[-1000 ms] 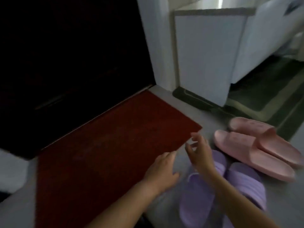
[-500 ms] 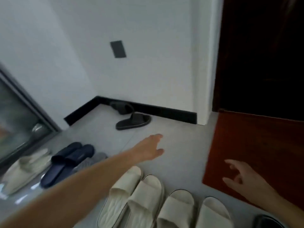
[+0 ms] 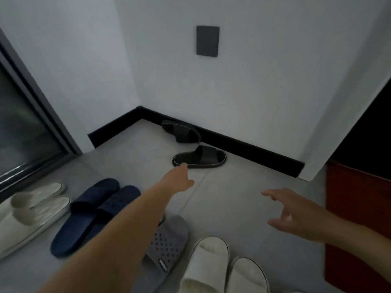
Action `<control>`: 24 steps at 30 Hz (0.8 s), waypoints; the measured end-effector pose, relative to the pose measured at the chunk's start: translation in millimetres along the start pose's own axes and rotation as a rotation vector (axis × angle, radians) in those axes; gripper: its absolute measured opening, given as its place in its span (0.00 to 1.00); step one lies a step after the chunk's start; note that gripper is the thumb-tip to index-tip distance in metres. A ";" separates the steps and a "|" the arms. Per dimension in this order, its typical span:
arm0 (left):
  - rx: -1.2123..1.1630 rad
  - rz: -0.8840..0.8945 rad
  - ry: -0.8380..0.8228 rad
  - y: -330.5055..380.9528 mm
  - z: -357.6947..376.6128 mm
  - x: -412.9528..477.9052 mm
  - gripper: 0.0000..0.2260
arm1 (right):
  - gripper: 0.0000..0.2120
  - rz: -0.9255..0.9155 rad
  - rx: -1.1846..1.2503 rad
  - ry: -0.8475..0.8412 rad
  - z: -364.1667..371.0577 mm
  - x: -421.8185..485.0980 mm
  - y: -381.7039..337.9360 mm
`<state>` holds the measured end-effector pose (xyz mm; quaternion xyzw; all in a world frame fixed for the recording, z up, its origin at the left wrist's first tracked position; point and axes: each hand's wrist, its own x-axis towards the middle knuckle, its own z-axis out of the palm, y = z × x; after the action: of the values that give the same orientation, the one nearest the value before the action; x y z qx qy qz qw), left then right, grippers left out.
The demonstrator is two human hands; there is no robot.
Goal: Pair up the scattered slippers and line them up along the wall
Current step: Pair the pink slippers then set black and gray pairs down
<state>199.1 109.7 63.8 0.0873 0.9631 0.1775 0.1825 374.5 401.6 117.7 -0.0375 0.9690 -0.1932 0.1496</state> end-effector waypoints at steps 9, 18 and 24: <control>0.125 0.089 -0.306 12.3 41.2 34.1 0.32 | 0.33 0.279 0.200 0.026 19.2 21.8 -4.8; 0.148 0.195 -0.274 80.2 10.5 26.2 0.31 | 0.32 0.461 0.325 0.100 26.3 87.8 12.4; 0.338 -0.055 0.032 30.0 -143.7 -2.3 0.30 | 0.29 0.287 0.651 0.118 47.1 172.3 -99.1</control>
<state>149.3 92.3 200.7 0.0873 0.9840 0.0094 0.1548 226.2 270.6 67.0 0.1596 0.8590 -0.4705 0.1233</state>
